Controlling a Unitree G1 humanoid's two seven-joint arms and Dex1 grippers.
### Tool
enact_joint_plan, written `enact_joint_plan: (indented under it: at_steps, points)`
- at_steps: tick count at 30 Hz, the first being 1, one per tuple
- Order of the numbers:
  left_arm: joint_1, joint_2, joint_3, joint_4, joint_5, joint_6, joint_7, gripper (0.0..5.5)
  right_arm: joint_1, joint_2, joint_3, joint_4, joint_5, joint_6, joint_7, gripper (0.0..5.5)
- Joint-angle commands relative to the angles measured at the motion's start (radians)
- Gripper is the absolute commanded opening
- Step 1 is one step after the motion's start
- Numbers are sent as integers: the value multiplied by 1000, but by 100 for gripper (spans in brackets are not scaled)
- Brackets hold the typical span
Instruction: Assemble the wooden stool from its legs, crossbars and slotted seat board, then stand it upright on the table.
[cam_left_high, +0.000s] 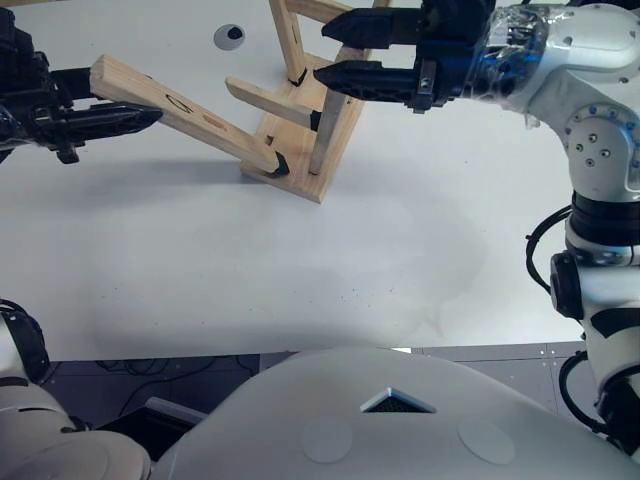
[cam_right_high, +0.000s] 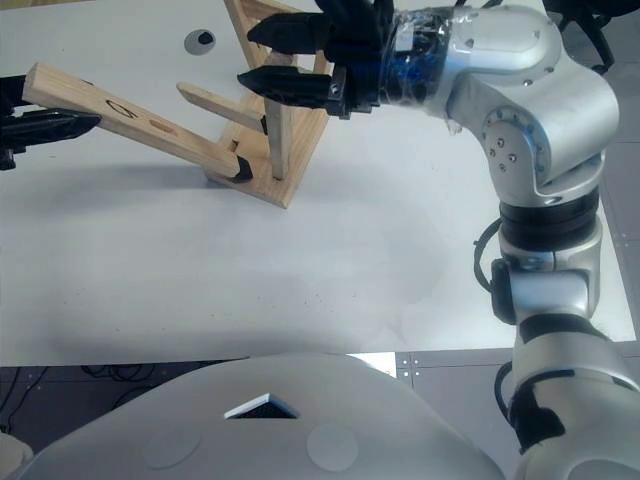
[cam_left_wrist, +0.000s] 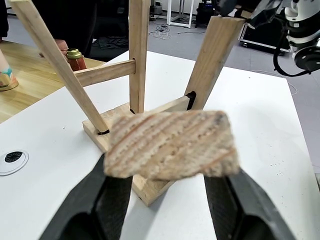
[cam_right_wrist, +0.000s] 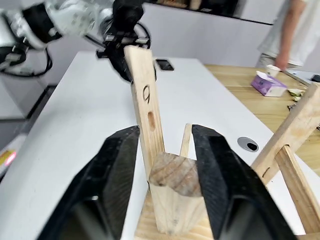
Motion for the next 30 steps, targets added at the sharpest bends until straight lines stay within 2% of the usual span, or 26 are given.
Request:
enact_joint_plan:
  at_steps: [1,11,18,30]
  points:
    - [-10,14,-13,23,35,-9,-13,201,88,25,-5,8,10,165,-111,256]
    - [1,-8,0,33,33,-21,-1,201,96,112,-105,-62,101,236,-293,256]
    - [10,-23,5,47,36,-37,10,201,105,71,-94,-97,102,248,-286,357]
    - [9,-41,6,55,38,-48,20,201,66,92,-146,-88,120,252,-296,357]
